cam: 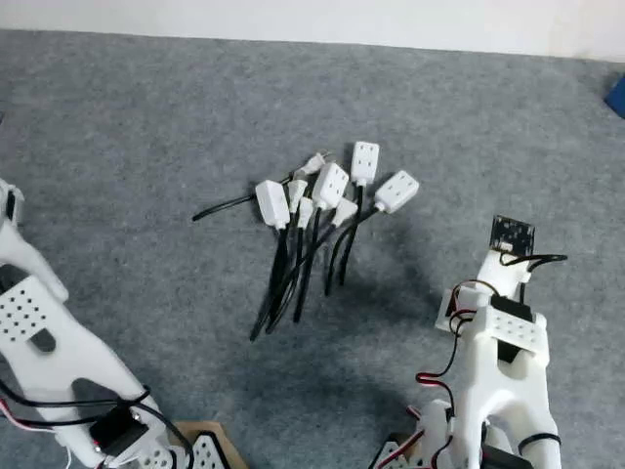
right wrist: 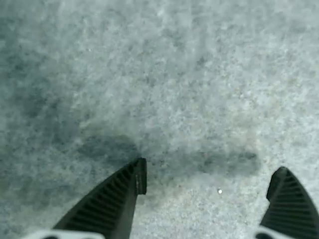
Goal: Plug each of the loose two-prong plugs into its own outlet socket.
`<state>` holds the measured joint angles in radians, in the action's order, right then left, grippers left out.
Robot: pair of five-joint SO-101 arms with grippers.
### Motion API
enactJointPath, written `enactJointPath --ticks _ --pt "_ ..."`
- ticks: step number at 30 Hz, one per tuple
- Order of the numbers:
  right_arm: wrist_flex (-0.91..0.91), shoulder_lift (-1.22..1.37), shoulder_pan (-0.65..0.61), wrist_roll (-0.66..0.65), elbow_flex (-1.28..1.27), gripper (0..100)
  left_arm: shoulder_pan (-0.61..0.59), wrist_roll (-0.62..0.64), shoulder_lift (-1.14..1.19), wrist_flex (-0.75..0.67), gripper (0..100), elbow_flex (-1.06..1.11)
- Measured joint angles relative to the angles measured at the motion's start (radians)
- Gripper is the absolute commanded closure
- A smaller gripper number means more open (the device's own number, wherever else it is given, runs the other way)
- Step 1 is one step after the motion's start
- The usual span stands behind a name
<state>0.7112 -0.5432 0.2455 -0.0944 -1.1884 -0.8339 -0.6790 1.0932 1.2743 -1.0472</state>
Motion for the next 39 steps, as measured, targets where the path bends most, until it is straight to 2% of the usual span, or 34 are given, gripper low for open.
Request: enactJointPath --ticks 3,8,15,28,31,36,39 --pt "0.0 0.0 -0.006 0.0 0.0 62.8 -0.018 0.0 0.117 0.066 86 -0.206" --pt "0.0 0.0 -0.006 0.0 0.0 62.8 -0.078 0.031 0.218 0.072 85 -0.408" --pt "0.0 0.0 -0.006 0.0 0.0 62.8 -0.147 0.034 0.226 0.084 72 -0.433" --pt "0.0 0.0 -0.006 0.0 -0.002 62.8 -0.17 0.029 0.224 0.094 71 -0.448" --pt "0.0 0.0 -0.006 0.0 -0.002 62.8 -0.181 0.028 0.224 0.175 71 -0.486" --pt "0.0 0.0 -0.006 0.0 -0.002 62.8 -0.184 0.028 0.161 0.431 72 -0.566" --pt "0.0 0.0 -0.006 0.0 -0.002 62.8 -0.19 0.083 0.074 0.488 72 -0.543"
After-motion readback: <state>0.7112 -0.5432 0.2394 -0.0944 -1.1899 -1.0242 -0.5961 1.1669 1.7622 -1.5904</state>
